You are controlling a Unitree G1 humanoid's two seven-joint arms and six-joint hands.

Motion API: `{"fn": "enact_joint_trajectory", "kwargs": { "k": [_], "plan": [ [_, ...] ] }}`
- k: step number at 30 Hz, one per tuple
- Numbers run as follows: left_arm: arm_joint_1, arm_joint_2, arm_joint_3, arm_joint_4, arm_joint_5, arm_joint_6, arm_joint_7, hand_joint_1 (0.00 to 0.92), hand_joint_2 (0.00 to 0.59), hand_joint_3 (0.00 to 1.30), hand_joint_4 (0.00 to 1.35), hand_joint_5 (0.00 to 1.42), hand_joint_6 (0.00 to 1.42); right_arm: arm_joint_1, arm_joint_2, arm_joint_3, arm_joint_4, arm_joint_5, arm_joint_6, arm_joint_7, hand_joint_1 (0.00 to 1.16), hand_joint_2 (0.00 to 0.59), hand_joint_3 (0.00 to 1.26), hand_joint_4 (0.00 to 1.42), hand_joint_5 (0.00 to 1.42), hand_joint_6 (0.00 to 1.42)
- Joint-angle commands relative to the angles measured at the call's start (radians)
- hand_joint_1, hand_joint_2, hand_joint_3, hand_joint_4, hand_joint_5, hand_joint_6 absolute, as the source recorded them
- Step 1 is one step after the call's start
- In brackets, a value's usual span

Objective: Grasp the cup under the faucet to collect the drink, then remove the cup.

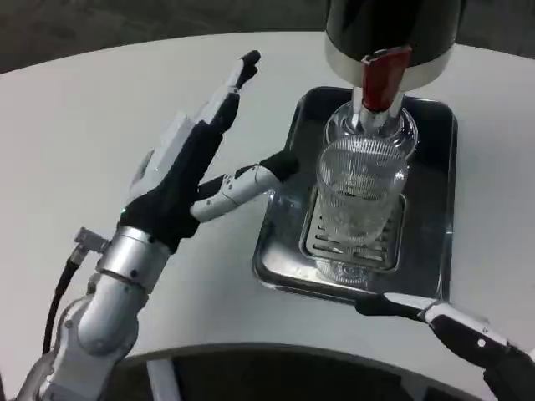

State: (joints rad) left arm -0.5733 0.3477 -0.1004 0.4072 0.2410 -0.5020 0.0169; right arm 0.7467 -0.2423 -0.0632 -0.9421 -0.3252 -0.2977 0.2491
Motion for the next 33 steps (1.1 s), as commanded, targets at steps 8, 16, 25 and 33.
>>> {"fn": "enact_joint_trajectory", "kwargs": {
  "k": [8,16,25,33],
  "plan": [
    [0.094,0.058,0.12,-0.222,-0.45,0.109,-0.397,0.0,0.005,0.04,0.01,0.13,0.13,-0.005,0.002,0.008,0.017,0.007,-0.008,-0.004,0.61,0.455,0.31,0.25,0.21,0.13],
    [-0.059,0.098,0.159,-0.112,-0.7,0.31,-0.807,0.0,0.0,0.07,0.01,0.14,0.1,-0.019,0.004,0.015,0.019,0.001,0.001,-0.004,0.61,0.455,0.31,0.25,0.22,0.13],
    [-0.168,0.074,0.188,-0.044,-0.714,0.382,-0.923,0.0,0.0,0.05,0.0,0.13,0.07,-0.009,0.007,0.021,0.023,-0.004,-0.005,-0.009,0.61,0.455,0.31,0.25,0.22,0.13],
    [-0.196,0.058,0.21,-0.038,-0.699,0.387,-0.915,0.0,0.0,0.05,0.0,0.12,0.06,0.006,0.006,0.004,0.019,0.008,-0.011,-0.011,0.61,0.455,0.31,0.25,0.22,0.13]
  ]
}}
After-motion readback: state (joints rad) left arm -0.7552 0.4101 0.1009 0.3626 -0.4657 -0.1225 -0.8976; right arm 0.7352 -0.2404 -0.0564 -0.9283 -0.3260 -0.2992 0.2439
